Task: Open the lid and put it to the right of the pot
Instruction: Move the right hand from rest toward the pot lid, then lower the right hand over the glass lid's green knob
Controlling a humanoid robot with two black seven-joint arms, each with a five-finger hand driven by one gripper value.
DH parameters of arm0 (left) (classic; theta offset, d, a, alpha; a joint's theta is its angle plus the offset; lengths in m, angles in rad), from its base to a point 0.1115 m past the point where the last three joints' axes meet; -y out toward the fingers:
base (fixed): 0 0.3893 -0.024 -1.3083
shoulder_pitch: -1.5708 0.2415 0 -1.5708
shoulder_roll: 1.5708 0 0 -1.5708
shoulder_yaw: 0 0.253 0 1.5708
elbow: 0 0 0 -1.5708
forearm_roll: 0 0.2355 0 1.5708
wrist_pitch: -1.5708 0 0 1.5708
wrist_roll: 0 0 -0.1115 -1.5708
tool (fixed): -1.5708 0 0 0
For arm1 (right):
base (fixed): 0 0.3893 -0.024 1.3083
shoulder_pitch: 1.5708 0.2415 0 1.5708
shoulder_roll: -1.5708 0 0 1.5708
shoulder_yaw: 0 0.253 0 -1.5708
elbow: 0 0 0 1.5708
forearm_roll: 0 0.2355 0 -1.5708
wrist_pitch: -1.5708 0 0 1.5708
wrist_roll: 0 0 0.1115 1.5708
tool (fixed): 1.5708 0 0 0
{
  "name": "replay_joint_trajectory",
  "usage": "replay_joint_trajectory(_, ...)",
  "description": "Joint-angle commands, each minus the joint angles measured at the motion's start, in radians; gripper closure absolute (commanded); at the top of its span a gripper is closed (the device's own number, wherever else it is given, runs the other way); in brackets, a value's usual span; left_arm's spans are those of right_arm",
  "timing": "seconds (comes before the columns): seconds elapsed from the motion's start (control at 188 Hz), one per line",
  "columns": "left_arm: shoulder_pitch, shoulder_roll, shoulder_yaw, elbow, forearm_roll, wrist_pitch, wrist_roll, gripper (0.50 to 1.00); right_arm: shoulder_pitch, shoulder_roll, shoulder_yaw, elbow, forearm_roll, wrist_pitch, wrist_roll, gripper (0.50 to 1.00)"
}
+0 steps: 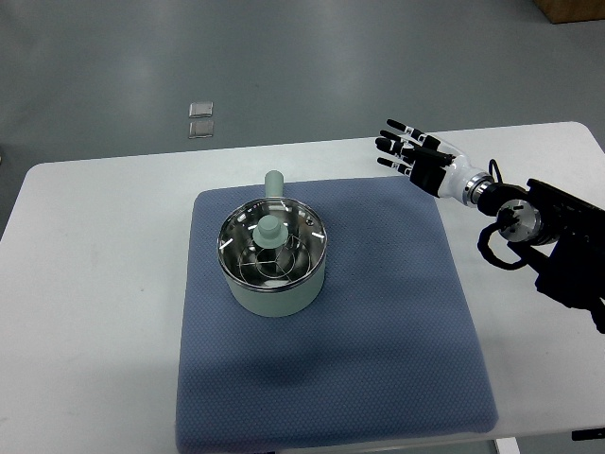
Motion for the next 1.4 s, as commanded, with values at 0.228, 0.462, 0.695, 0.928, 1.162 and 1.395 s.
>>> replay_joint_trajectory(0.228,0.003,0.0,0.001,0.012,0.0,0.0,-0.003,0.5,0.003,0.001,-0.004,-0.001,-0.013,-0.007,0.001,0.568)
replay_joint_trajectory(0.462,-0.006,0.0,-0.003,0.003,0.0,-0.008,-0.003,0.5,0.02,-0.002,-0.008,0.011,-0.209,-0.015,0.047,0.568)
replay_joint_trajectory(0.695,-0.006,0.0,0.0,0.009,0.0,-0.008,-0.003,0.5,0.086,-0.018,-0.018,0.064,-0.413,0.006,0.084,0.57)
replay_joint_trajectory(0.928,-0.006,0.0,-0.002,0.008,0.0,-0.008,-0.003,0.5,0.172,-0.018,-0.023,0.074,-0.697,0.075,0.106,0.57)
replay_joint_trajectory(1.162,-0.006,0.0,-0.002,0.004,0.0,-0.008,-0.003,0.5,0.238,-0.027,-0.141,0.084,-0.917,0.157,0.179,0.57)
replay_joint_trajectory(1.395,-0.006,0.0,0.0,0.004,0.0,-0.008,-0.003,0.5,0.356,-0.031,-0.297,0.105,-1.0,0.143,0.248,0.572)
